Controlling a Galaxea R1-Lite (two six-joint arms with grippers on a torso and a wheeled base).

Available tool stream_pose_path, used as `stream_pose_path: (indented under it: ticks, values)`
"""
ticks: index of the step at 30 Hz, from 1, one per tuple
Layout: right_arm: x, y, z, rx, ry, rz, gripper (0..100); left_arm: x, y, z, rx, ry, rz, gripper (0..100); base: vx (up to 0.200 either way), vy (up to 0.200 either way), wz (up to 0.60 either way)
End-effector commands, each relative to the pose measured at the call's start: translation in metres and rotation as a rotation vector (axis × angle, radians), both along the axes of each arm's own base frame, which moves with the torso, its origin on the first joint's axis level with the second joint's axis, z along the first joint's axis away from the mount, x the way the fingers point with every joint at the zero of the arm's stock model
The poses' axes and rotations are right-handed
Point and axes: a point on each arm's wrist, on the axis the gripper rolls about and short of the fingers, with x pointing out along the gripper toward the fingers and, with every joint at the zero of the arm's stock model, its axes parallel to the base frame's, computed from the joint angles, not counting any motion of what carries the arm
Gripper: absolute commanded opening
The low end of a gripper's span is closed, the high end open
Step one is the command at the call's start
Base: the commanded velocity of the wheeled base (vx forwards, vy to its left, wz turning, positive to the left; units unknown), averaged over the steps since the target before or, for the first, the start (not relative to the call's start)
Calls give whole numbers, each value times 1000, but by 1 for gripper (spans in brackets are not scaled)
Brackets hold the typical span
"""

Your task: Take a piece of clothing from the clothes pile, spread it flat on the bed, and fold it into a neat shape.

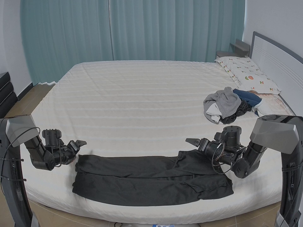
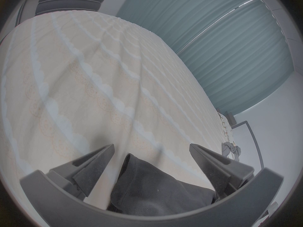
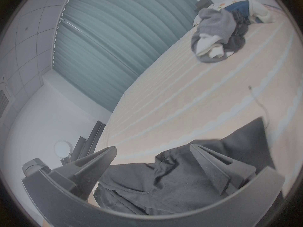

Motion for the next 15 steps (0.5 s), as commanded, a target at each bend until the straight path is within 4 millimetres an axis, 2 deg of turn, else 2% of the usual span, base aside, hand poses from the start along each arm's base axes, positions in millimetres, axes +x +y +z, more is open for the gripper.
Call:
stream_pose_path:
  ticks: [1,4,7,15]
  values:
    - [-6,-20,15,-3,-13,-35,100,0,0,0,-1,0,1,100,0,0,0]
    - [-15,-25,16,12,5,-28,100,0,0,0,1,0,1,100,0,0,0]
    - [-23,-22,12,38,12,3,100,0,0,0,1,0,1,100,0,0,0]
    - [-23,-15,-17,51,65,43,100,0,0,0,1,0,1,100,0,0,0]
